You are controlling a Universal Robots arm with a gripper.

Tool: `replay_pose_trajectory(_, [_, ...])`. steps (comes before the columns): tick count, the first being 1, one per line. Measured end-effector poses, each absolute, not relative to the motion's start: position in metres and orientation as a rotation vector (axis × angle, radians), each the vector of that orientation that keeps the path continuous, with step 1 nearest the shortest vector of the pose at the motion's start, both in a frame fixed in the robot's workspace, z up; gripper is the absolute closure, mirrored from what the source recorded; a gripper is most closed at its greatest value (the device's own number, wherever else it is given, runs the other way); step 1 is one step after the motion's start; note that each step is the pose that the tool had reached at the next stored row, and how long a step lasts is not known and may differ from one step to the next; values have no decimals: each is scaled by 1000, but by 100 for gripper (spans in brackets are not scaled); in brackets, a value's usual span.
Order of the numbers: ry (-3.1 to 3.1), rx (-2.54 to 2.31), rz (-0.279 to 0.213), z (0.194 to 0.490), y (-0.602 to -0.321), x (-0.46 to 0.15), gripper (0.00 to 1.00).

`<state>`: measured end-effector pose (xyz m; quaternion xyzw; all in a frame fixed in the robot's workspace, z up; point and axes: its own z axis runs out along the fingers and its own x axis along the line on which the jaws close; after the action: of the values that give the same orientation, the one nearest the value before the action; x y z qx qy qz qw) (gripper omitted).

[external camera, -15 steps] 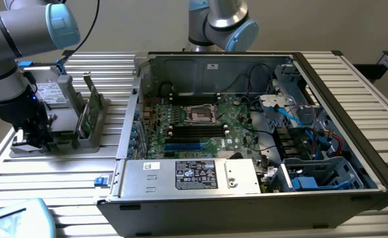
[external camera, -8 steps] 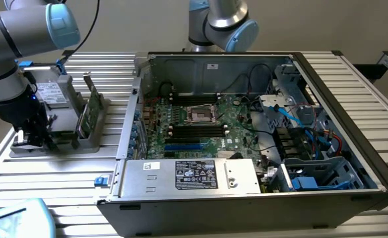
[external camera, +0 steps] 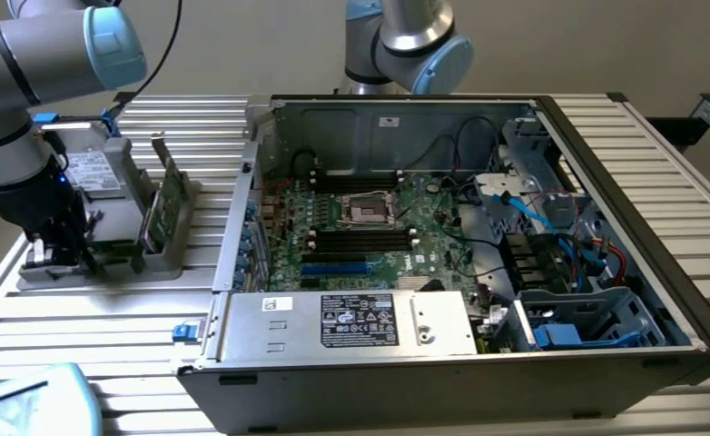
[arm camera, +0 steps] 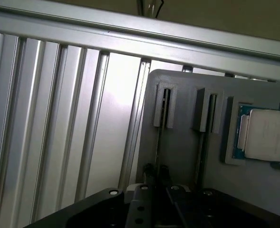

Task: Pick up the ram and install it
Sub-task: 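Pick up the ram and move it above insertion slot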

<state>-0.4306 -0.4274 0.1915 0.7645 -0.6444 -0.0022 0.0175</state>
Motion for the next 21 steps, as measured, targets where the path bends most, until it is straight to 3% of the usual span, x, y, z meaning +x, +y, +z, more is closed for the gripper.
replay_pose_trajectory(21, [-2003,2376,-15,199,-427,-430,85])
